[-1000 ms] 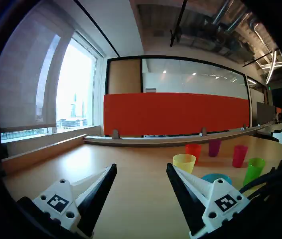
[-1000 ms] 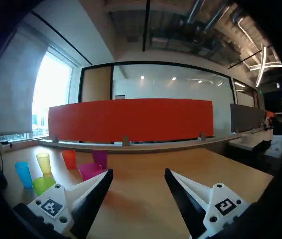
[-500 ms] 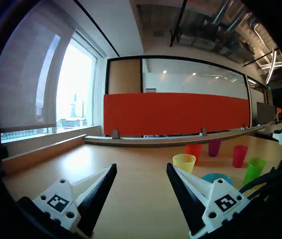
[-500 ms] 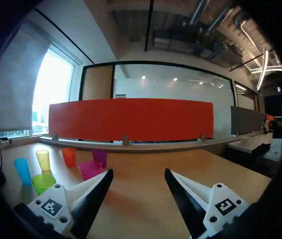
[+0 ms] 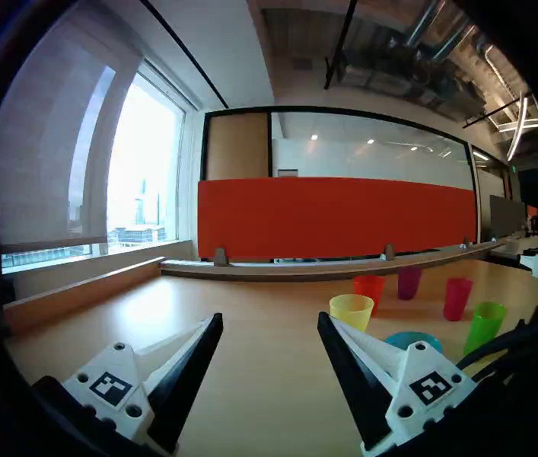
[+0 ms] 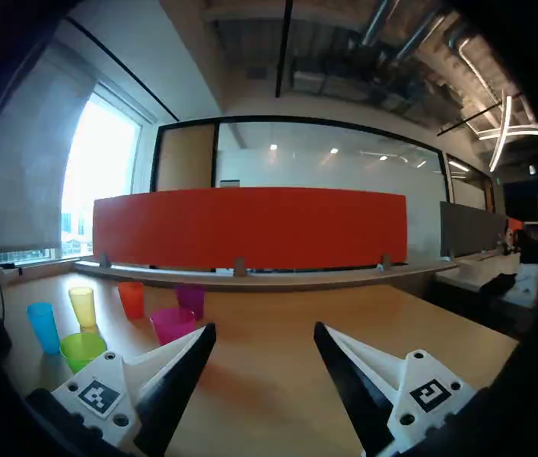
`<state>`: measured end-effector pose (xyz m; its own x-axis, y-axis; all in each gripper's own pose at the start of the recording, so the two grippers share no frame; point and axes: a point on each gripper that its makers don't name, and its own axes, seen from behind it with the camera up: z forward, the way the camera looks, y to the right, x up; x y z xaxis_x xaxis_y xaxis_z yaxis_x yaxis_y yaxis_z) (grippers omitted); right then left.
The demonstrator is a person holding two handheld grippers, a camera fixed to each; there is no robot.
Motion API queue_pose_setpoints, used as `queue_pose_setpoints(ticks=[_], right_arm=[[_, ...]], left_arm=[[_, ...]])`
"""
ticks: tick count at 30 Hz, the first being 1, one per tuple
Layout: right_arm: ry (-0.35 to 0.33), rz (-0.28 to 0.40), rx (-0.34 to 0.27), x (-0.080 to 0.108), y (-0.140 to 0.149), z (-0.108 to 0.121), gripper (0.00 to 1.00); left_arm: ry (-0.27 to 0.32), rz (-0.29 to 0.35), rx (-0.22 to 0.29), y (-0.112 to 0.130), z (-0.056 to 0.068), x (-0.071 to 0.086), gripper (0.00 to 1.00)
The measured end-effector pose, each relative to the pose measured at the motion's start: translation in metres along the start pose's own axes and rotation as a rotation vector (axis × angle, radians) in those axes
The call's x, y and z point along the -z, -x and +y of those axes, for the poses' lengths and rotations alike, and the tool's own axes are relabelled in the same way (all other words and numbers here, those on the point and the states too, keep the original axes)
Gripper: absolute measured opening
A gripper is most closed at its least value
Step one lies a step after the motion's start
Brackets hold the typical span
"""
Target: Pour water
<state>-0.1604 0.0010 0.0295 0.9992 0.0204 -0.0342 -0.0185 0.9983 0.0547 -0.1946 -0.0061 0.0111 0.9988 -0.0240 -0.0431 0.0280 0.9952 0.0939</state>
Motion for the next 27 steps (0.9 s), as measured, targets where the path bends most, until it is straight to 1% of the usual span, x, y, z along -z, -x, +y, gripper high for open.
queue_pose_setpoints(ticks=[27], right_arm=[[0.000, 0.000, 0.000, 0.0002, 0.0000, -0.0002, 1.00]], left_arm=[[0.001, -0.002, 0.000, -0.0060, -0.0020, 0.0012, 0.92]])
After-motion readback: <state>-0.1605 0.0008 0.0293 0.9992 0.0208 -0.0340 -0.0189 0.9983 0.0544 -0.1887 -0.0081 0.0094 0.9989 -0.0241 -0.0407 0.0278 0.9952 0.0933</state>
